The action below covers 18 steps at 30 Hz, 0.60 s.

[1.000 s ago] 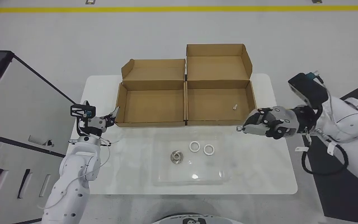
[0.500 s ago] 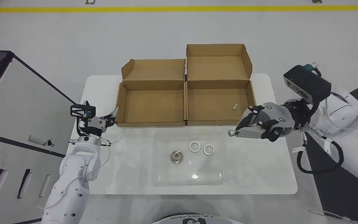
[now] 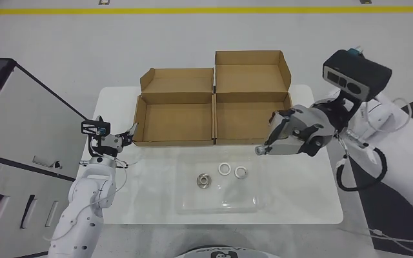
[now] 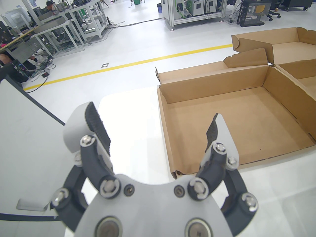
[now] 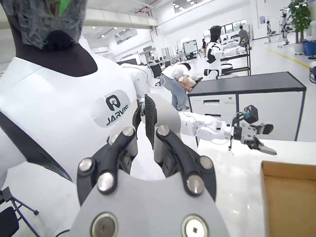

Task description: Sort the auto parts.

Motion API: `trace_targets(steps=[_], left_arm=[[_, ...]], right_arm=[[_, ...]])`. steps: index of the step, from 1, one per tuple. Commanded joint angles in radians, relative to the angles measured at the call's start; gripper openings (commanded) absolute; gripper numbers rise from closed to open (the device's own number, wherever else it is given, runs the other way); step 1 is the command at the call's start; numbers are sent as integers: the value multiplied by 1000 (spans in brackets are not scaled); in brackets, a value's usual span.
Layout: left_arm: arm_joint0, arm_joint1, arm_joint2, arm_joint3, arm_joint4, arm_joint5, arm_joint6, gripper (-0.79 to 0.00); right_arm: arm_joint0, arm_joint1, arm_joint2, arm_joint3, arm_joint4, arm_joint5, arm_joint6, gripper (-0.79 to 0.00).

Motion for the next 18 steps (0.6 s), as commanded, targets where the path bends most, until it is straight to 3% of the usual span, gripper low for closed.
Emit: trace_targets(steps=[1, 8, 18], left_arm=[[0, 0, 0, 0, 0, 0, 0, 0], [0, 0, 0, 0, 0, 0, 0, 0], [0, 0, 0, 0, 0, 0, 0, 0]], right_arm=[[16, -17, -5, -3, 26, 0, 0, -785], [60, -76, -20, -16, 85, 0, 0, -785], [62, -79, -20, -18, 87, 0, 0, -785]])
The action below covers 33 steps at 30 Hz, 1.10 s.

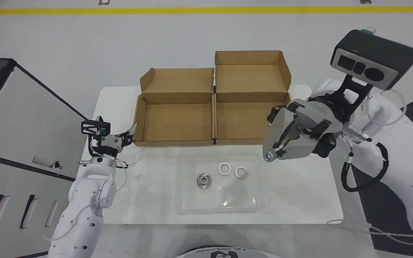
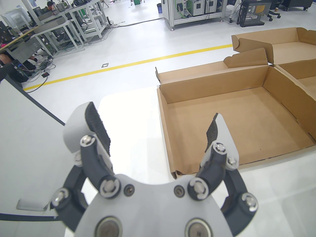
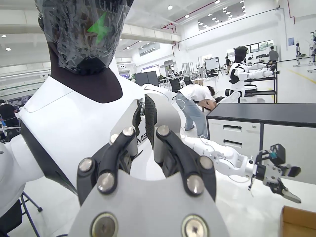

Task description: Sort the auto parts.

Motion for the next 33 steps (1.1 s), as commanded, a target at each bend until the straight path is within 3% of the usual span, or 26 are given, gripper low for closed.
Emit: trace_targets(steps=[1, 26, 33], left_arm=[[0, 0, 0, 0, 0, 0, 0, 0], [0, 0, 0, 0, 0, 0, 0, 0], [0, 0, 0, 0, 0, 0, 0, 0]], right_arm=[[0, 1, 0, 0, -1, 0, 0, -785], [0, 1, 0, 0, -1, 0, 0, -785], [-47, -21, 16, -55, 11, 0, -53, -785]])
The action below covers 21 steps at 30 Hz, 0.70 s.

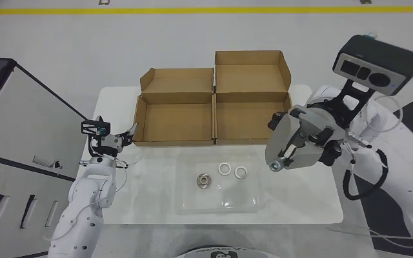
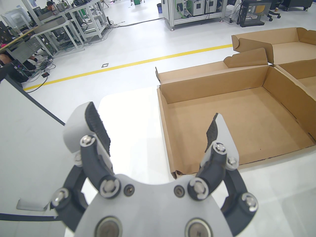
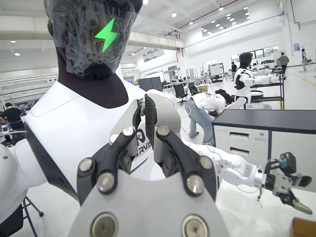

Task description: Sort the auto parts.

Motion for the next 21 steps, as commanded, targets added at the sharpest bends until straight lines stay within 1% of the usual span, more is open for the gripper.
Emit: trace_targets(steps=[1, 9, 16, 21], left_arm=[[0, 0, 0, 0, 0, 0, 0, 0], [0, 0, 0, 0, 0, 0, 0, 0], [0, 0, 0, 0, 0, 0, 0, 0], [0, 0, 0, 0, 0, 0, 0, 0]], right_arm=[[-7, -8, 5, -2, 5, 0, -1, -785], [-29, -46, 27, -8, 48, 0, 6, -785], [-24, -93, 33, -8, 103, 0, 50, -785], [-18, -130, 30, -16, 124, 0, 50, -785]])
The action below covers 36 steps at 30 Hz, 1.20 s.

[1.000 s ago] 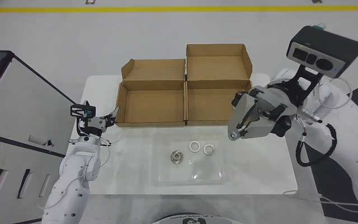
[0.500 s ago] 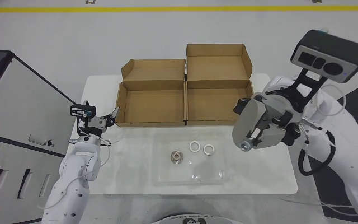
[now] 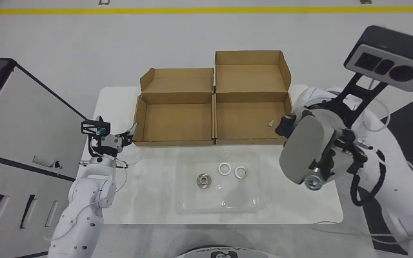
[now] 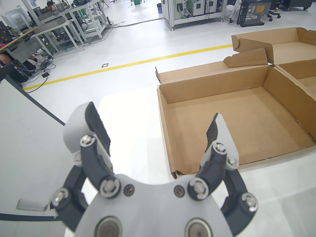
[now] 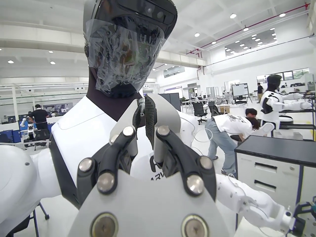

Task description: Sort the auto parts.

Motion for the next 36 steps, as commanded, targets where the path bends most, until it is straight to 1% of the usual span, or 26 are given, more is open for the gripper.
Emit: trace_targets(steps=[1, 5, 9, 18, 27, 36], left_arm=[[0, 0, 0, 0, 0, 0, 0, 0], [0, 0, 0, 0, 0, 0, 0, 0], [0, 0, 0, 0, 0, 0, 0, 0], [0, 0, 0, 0, 0, 0, 0, 0], [0, 0, 0, 0, 0, 0, 0, 0], [0, 0, 0, 0, 0, 0, 0, 0]], right_arm=[[0, -13, -1, 1, 2, 0, 0, -785], [0, -35, -2, 7, -5, 0, 0, -785], [0, -49, -3, 20, -33, 0, 0, -785], [-18, -54, 31, 41, -69, 55, 55, -785], [-48, -61, 66, 32, -63, 76, 76, -785], [-71, -82, 74, 5, -23, 39, 39, -785]])
